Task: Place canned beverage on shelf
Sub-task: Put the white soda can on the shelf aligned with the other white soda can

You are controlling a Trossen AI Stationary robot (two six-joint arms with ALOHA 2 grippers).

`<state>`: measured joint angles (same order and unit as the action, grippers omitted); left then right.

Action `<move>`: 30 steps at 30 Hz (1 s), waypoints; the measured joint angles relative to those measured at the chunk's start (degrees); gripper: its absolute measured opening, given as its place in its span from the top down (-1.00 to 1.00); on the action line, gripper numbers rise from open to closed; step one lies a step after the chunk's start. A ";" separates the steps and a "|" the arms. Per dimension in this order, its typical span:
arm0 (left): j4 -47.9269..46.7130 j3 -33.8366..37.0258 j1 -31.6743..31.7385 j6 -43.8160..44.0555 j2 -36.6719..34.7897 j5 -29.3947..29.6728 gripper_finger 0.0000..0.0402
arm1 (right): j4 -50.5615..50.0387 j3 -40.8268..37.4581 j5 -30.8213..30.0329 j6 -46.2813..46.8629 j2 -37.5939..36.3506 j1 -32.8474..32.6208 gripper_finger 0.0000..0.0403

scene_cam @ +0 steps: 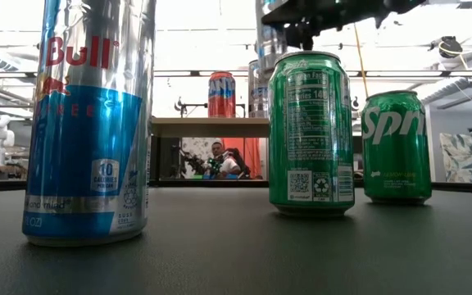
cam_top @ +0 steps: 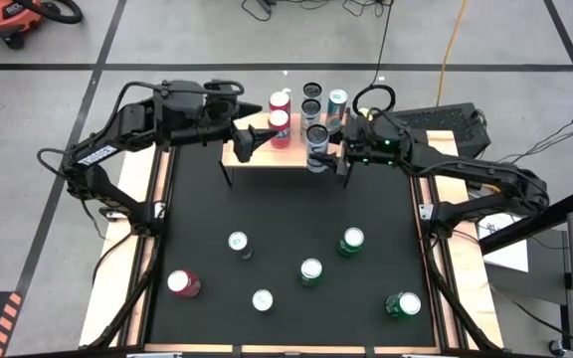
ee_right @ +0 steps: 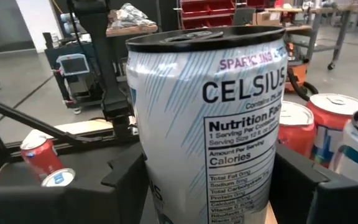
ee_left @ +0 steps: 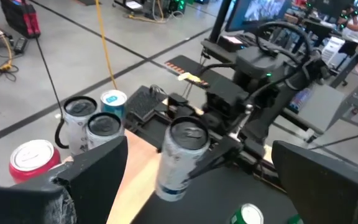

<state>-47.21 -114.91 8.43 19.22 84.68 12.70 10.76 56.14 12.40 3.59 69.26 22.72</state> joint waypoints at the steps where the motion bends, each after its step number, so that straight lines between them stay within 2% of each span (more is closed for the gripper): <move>1: -0.12 0.00 -0.14 0.00 0.00 -0.03 -0.98 | 1.03 0.00 0.12 0.08 0.94 0.14 -0.17; 9: -3.80 0.02 -1.21 0.04 0.02 -0.01 -0.98 | 5.06 0.00 0.18 1.71 5.66 0.61 -0.17; 12: -4.64 0.02 -1.85 0.07 0.04 -0.01 -0.98 | 5.35 -0.30 2.05 4.35 6.06 0.79 -0.17; 15: -4.86 0.02 -2.25 0.19 0.04 0.12 -0.98 | 9.23 -3.18 4.39 8.99 5.62 0.01 -0.17; 18: -4.84 0.02 -2.56 0.19 0.04 1.11 -0.98 | 14.11 -5.83 4.24 10.43 4.39 -1.72 -0.17; 25: -4.84 0.02 -2.54 -0.04 0.04 1.92 -0.98 | 15.52 -8.36 -0.55 6.73 3.39 -1.84 -0.17; 30: -4.80 0.02 -2.49 -0.46 0.04 4.15 -0.98 | 18.36 -8.39 0.00 5.22 4.63 0.81 -0.17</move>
<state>-52.01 -114.89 5.93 18.76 84.73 16.85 29.12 47.75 12.40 8.81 73.90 23.53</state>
